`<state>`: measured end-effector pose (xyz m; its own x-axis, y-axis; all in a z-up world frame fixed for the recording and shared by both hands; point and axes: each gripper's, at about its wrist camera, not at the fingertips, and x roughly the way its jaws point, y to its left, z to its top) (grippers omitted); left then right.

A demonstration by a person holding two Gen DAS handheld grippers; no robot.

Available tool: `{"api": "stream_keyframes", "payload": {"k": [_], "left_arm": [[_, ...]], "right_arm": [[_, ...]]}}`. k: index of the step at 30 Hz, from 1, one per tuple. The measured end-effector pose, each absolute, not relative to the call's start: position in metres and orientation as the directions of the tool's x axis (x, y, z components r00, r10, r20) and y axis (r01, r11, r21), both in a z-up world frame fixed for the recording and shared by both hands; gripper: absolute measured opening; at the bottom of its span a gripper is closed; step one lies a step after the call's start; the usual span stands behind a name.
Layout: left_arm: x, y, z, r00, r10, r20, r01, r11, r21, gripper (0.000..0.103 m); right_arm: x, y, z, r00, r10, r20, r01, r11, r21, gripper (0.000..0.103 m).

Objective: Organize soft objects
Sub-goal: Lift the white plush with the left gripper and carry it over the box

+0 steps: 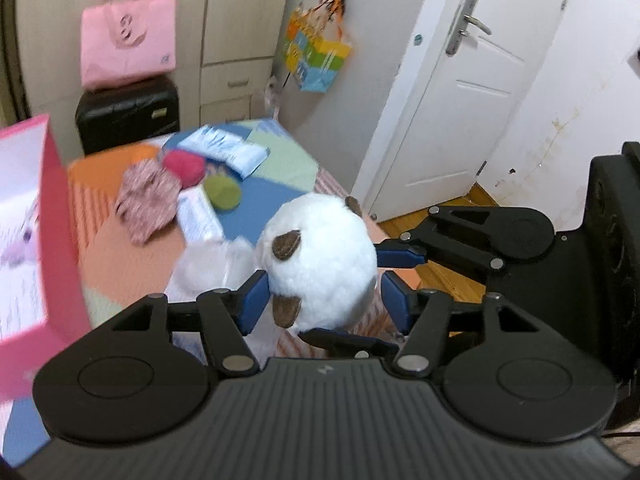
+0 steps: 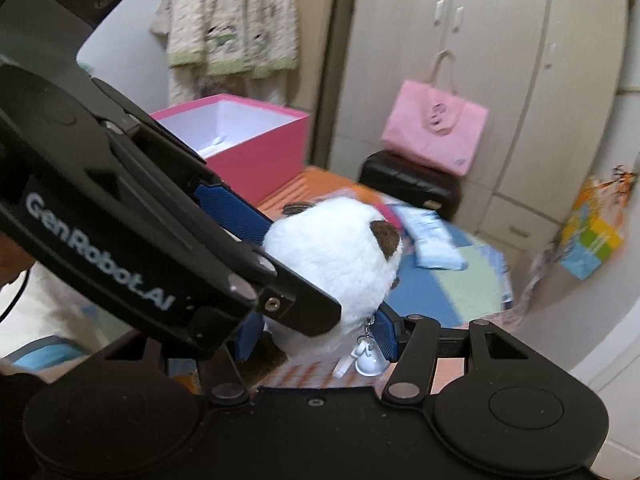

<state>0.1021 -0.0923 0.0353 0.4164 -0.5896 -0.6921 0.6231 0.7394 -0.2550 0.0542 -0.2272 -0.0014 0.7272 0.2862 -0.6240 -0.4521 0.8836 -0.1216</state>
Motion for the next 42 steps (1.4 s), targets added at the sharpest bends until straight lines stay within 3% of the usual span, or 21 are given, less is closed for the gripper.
{"api": "stream_keyframes", "payload": {"k": [14, 19, 35, 42], "left_arm": [[0.076, 0.014, 0.053, 0.443, -0.539, -0.717, 0.49, 0.815, -0.31, 0.059], [0.074, 0.052, 0.06, 0.481, -0.521, -0.705, 0.44, 0.839, -0.32, 0.055], [0.152, 0.125, 0.079, 0.644, -0.512, -0.568, 0.344, 0.858, -0.383, 0.055], [0.202, 0.134, 0.066, 0.698, -0.455, -0.553, 0.291, 0.886, -0.361, 0.055]], "right_arm": [[0.052, -0.161, 0.025, 0.54, 0.501, -0.676, -0.622, 0.779, 0.079, 0.062], [0.066, -0.132, 0.034, 0.451, 0.572, -0.685, -0.677, 0.72, 0.155, 0.063], [0.141, -0.062, 0.076, 0.539, 0.627, -0.563, -0.724, 0.686, 0.072, 0.063], [0.198, -0.046, 0.071, 0.556, 0.651, -0.516, -0.732, 0.678, 0.066, 0.063]]}}
